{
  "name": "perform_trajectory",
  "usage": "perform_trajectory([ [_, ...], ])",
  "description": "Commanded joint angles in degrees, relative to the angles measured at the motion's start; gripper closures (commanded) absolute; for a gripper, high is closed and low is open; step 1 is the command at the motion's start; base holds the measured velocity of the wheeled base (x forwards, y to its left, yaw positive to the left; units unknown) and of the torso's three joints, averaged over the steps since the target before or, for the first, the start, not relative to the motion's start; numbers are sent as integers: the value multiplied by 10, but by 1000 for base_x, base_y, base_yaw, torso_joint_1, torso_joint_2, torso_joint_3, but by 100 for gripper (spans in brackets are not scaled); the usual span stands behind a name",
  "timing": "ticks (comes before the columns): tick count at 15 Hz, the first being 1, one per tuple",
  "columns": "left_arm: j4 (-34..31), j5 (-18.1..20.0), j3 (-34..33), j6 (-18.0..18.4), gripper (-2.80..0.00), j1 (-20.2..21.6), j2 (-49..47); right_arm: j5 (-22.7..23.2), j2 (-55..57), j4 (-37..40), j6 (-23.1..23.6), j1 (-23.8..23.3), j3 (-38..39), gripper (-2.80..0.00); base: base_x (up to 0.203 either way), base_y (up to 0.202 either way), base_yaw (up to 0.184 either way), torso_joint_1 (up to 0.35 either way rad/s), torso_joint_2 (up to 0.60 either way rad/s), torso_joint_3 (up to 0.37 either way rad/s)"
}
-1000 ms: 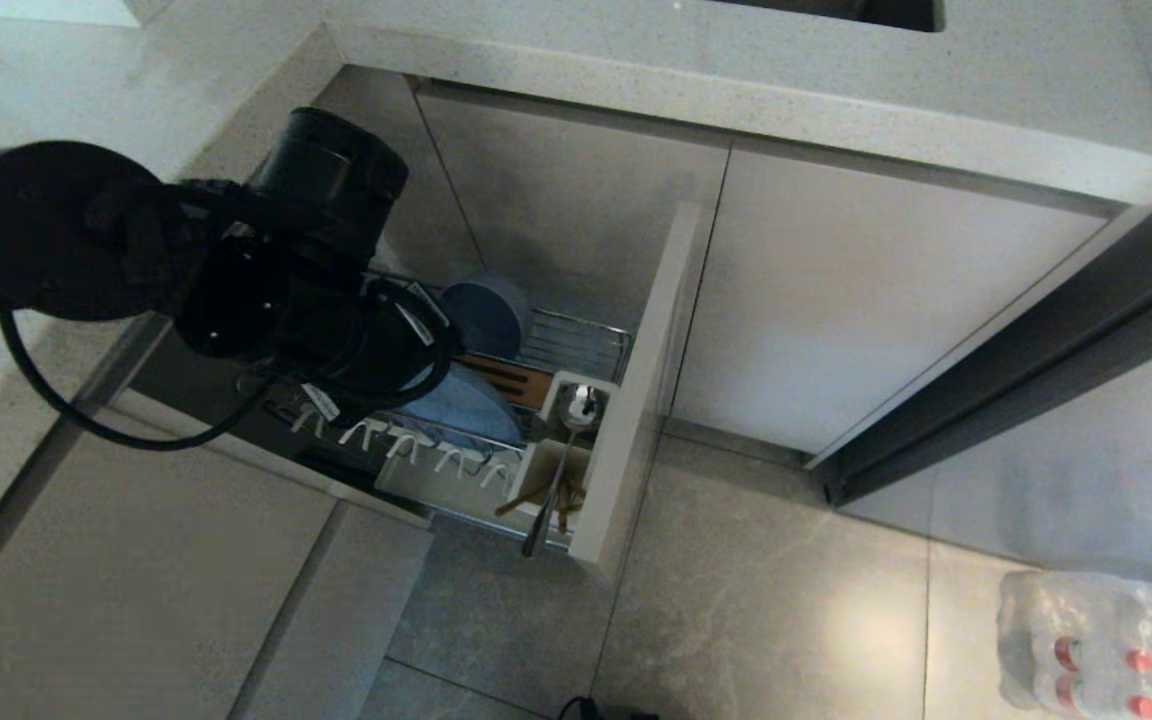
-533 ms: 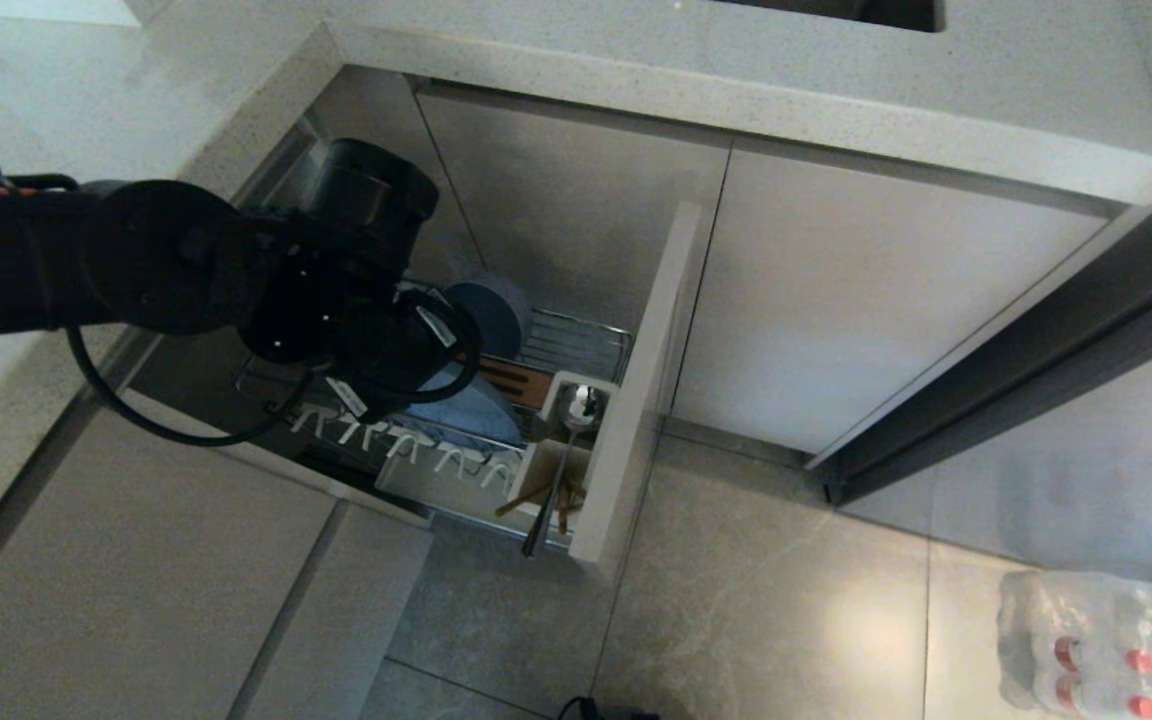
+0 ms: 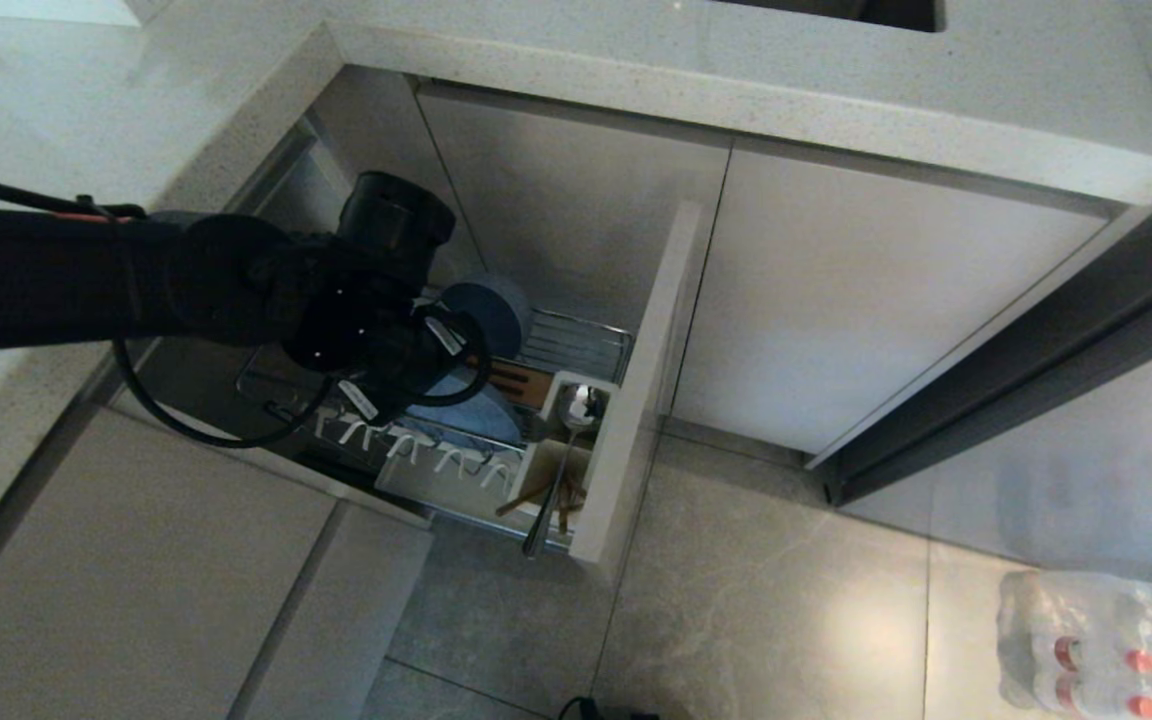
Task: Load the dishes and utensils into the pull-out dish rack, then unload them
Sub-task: Take the plate out of the cupboard
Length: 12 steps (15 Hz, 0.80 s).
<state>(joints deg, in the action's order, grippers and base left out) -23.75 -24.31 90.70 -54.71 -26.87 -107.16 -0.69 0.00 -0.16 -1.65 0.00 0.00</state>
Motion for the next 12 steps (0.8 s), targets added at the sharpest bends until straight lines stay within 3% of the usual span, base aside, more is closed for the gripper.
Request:
perform_trajectory([
  [1,-1,-2,3,-3,-280,4,-7,0,1,0,0,0,0,0,0,0,0,0,0,0],
  [7,7,-3,6,5,-280,11,-11,0,1,0,0,0,0,0,0,0,0,0,0,0],
  [8,7,-3,6,6,0,11,-11,0,1,0,0,0,0,0,0,0,0,0,0,0],
  [12,5,-3,7,6,0,11,-9,0,1,0,0,0,0,0,0,0,0,0,0,0],
])
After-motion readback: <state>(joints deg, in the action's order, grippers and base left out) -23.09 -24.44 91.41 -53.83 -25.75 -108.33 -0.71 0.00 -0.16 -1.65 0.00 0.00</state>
